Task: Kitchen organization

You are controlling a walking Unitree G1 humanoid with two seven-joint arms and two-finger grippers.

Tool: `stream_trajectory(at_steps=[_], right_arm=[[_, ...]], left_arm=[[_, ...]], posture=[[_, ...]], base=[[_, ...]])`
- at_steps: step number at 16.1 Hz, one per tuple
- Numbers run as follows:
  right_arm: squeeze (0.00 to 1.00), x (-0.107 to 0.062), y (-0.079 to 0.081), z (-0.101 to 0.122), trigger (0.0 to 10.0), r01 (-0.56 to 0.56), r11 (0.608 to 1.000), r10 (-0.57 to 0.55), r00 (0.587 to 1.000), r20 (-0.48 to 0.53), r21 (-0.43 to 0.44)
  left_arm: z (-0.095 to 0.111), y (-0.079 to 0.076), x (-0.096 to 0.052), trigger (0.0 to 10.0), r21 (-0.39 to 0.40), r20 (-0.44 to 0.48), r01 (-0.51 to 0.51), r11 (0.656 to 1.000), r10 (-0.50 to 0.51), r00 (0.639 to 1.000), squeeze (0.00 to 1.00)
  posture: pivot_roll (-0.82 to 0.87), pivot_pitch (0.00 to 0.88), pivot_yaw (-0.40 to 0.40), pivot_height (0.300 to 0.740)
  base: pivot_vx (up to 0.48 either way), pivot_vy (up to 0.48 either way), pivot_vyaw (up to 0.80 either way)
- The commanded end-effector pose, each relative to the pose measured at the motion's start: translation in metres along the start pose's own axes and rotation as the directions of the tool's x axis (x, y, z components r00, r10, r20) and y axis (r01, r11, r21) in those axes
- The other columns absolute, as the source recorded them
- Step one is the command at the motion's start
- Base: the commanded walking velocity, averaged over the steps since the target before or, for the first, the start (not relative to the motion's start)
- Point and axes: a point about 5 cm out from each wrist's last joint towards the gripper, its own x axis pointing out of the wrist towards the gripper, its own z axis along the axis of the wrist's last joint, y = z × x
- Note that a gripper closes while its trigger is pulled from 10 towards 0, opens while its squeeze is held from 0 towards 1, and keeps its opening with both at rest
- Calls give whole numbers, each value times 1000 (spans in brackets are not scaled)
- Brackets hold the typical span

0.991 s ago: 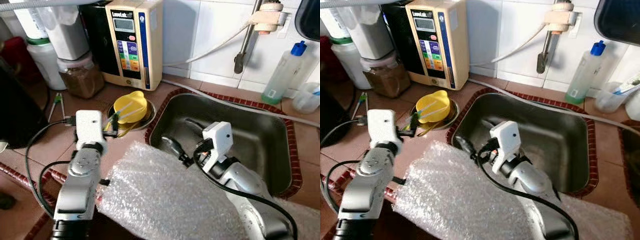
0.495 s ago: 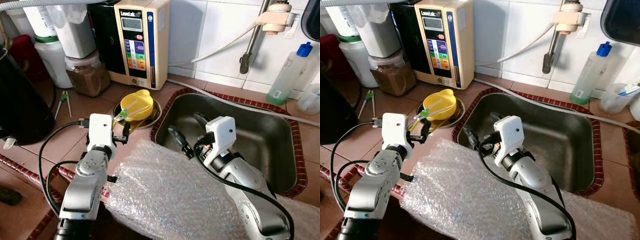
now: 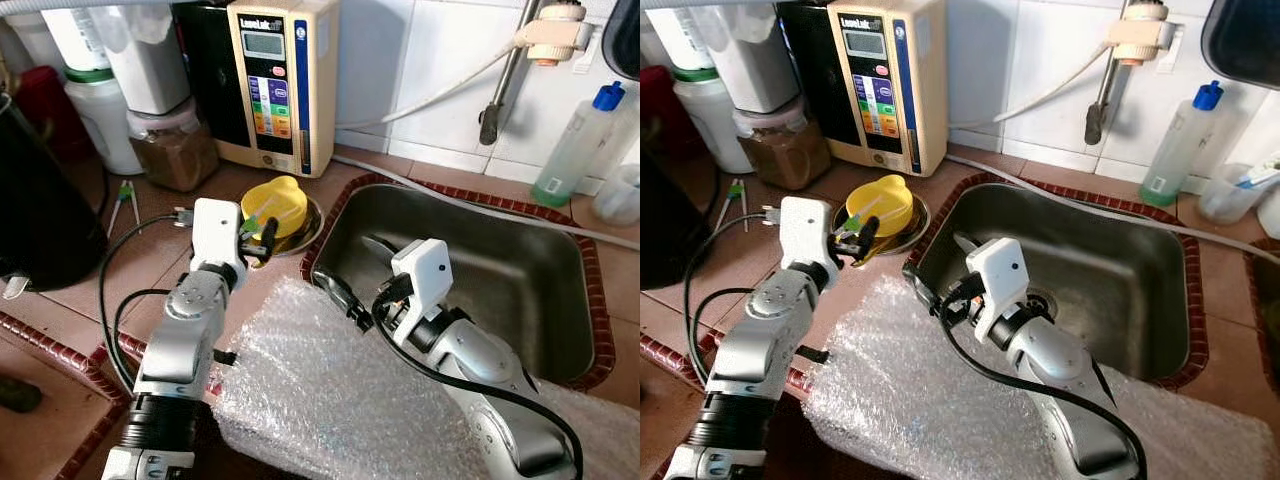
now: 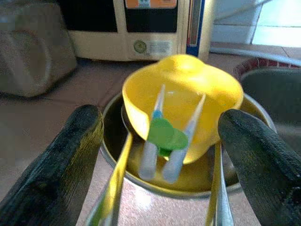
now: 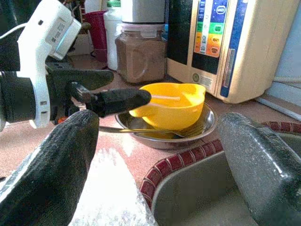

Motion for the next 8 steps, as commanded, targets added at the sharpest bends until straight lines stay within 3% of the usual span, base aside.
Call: stream_trajectory(at_steps=[1, 4, 7, 8], right_arm=[[0, -1, 0, 6, 10000, 1, 1000, -1, 1000, 17, -11], [0, -2, 1, 6, 10000, -7, 1000, 7, 1000, 14, -1], [0, -6, 5, 9, 10000, -120, 991, 119, 993, 15, 66], [0, -7, 4, 9, 10000, -125, 990, 124, 992, 11, 61]], left_arm=[[4, -3, 3, 10000, 6, 16, 15, 1000, -15, 1000, 0], [0, -12, 4, 10000, -4, 8, 51, 999, -51, 999, 0], [1, -14, 11, 10000, -4, 8, 63, 998, -63, 998, 0], [2, -14, 13, 9490, -8, 15, 63, 998, -62, 998, 0]], posture=[[-100, 27, 31, 740], [-100, 28, 29, 740], [-106, 27, 27, 740], [-108, 28, 28, 740]], base=[[0, 0, 0], [0, 0, 0], [0, 0, 0], [0, 0, 0]])
